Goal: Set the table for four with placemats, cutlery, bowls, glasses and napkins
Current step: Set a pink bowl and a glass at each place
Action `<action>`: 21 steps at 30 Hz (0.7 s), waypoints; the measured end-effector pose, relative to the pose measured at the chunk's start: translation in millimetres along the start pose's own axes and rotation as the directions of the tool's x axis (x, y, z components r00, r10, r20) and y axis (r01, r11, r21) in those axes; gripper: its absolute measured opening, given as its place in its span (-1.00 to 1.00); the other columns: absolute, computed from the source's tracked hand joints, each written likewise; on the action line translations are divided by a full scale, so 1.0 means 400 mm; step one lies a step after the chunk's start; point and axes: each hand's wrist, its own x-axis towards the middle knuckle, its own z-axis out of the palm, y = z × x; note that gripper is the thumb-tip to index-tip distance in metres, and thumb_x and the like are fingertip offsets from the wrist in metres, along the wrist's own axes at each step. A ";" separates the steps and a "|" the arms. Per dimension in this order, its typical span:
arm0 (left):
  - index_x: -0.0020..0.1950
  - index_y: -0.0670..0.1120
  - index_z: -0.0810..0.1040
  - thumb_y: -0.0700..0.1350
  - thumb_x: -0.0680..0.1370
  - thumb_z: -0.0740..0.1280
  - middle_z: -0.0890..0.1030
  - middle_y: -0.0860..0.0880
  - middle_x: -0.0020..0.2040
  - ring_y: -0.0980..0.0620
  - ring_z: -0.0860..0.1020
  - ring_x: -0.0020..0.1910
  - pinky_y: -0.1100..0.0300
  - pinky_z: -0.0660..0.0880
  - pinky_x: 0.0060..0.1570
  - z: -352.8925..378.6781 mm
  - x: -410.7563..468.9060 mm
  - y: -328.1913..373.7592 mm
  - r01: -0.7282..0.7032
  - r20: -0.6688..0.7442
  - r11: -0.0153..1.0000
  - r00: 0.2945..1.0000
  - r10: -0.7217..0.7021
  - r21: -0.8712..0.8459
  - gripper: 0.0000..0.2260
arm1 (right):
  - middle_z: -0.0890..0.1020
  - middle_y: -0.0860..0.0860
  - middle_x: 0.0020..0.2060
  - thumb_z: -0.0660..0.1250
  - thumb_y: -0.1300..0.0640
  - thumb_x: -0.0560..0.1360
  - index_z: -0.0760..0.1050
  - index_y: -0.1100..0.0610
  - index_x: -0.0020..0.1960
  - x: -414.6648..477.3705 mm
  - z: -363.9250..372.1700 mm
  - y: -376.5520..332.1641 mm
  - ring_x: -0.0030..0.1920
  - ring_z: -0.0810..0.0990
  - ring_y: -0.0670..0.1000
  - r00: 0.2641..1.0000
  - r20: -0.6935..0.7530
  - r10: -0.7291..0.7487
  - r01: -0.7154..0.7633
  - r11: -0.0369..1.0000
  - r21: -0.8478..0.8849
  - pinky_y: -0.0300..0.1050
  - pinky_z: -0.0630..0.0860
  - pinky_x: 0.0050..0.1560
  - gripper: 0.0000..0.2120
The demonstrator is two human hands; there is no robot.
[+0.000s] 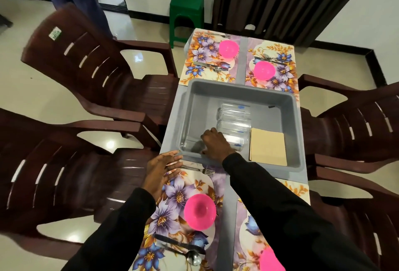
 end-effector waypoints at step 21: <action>0.46 -0.02 0.44 -0.18 0.32 0.60 0.54 -0.01 0.39 0.03 0.52 0.36 0.18 0.55 0.26 0.023 0.024 0.037 -0.403 0.195 0.829 0.915 0.354 0.388 -0.27 | 0.47 0.06 0.41 0.41 -0.11 0.55 0.31 0.07 0.53 -0.157 -0.118 0.040 0.29 0.53 0.08 0.974 -0.194 -0.115 0.183 0.905 0.384 -0.06 0.50 0.31 -0.37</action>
